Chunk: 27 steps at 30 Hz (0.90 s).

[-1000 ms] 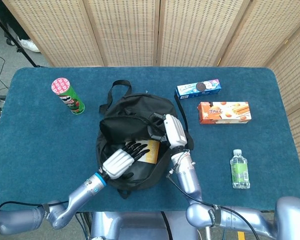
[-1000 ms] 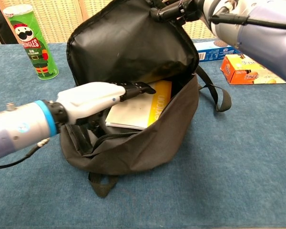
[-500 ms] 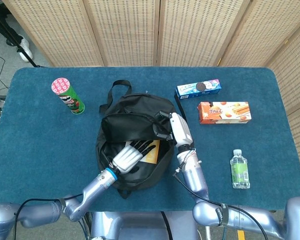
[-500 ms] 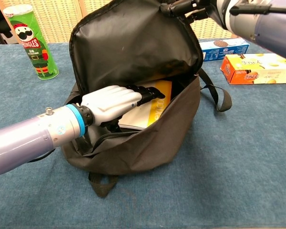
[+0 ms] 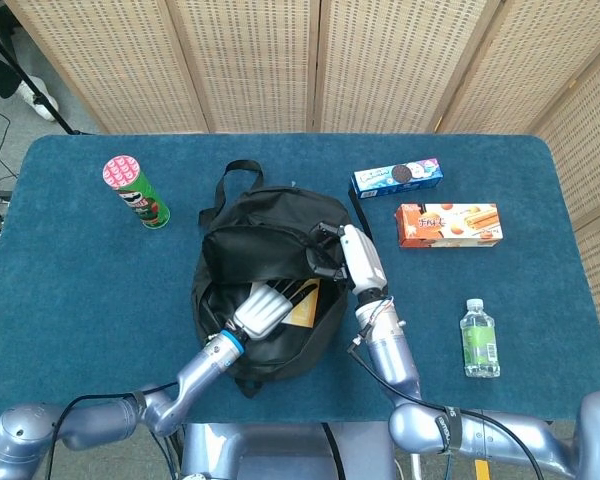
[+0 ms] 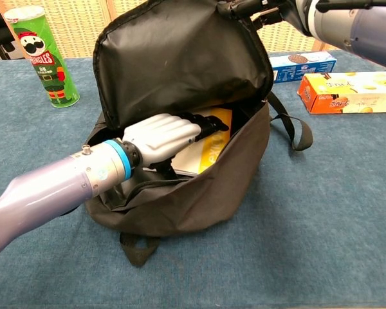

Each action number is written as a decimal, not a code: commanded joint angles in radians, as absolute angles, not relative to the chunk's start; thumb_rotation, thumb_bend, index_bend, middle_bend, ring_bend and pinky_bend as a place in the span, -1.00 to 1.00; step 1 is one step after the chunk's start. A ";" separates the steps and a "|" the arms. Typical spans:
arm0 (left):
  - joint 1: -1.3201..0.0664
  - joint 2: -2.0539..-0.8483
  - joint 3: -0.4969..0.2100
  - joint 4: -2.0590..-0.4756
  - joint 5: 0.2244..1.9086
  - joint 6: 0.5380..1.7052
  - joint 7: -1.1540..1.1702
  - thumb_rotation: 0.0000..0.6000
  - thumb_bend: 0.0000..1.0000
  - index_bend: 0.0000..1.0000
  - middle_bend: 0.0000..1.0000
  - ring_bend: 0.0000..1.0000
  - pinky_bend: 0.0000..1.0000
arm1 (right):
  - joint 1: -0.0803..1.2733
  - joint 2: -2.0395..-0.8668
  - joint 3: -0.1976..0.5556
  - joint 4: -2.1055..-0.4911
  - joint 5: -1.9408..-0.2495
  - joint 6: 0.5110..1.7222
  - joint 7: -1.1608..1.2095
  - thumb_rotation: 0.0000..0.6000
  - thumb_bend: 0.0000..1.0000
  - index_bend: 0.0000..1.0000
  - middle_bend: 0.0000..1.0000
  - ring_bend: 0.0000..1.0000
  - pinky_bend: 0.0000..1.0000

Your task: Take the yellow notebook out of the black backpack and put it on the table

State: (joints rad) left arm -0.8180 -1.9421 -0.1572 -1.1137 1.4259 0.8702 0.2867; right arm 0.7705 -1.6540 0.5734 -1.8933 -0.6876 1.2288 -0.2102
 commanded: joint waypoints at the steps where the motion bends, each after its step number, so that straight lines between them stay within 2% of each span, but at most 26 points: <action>1: -0.822 -1.948 -0.155 -1.104 1.423 0.872 0.293 1.00 -0.47 -1.00 -1.00 -1.00 -0.91 | 0.773 -1.652 0.573 -1.895 -0.685 1.231 -0.209 1.00 0.09 0.36 0.10 -0.17 -0.18; 6: -0.829 -1.968 -0.160 -1.069 1.407 0.874 0.305 1.00 -0.38 -1.00 -1.00 -1.00 -0.91 | 0.782 -1.648 0.579 -1.902 -0.677 1.237 -0.206 1.00 0.10 0.36 0.10 -0.17 -0.18; 11: -0.837 -2.003 -0.167 -1.017 1.395 0.883 0.313 1.00 0.02 -0.99 -1.00 -1.00 -0.90 | 0.787 -1.640 0.579 -1.909 -0.672 1.245 -0.206 1.00 0.10 0.36 0.10 -0.17 -0.18; 13: -0.839 -2.010 -0.166 -1.007 1.396 0.890 0.312 1.00 0.11 -0.94 -1.00 -1.00 -0.86 | 0.788 -1.637 0.579 -1.908 -0.668 1.246 -0.202 1.00 0.10 0.36 0.10 -0.17 -0.18; 15: -0.839 -2.015 -0.162 -0.997 1.406 0.908 0.308 1.00 0.16 -0.83 -1.00 -0.99 -0.78 | 0.788 -1.634 0.578 -1.908 -0.666 1.246 -0.198 1.00 0.10 0.36 0.10 -0.17 -0.18; 18: -0.838 -2.019 -0.154 -0.983 1.420 0.927 0.296 1.00 0.18 -0.60 -0.95 -0.85 -0.66 | 0.789 -1.630 0.577 -1.907 -0.665 1.246 -0.191 1.00 0.10 0.36 0.10 -0.17 -0.18; 27: -0.834 -2.023 -0.126 -0.943 1.477 0.994 0.250 1.00 0.14 0.18 -0.26 -0.32 -0.19 | 0.789 -1.622 0.573 -1.893 -0.665 1.249 -0.175 1.00 0.10 0.36 0.10 -0.17 -0.18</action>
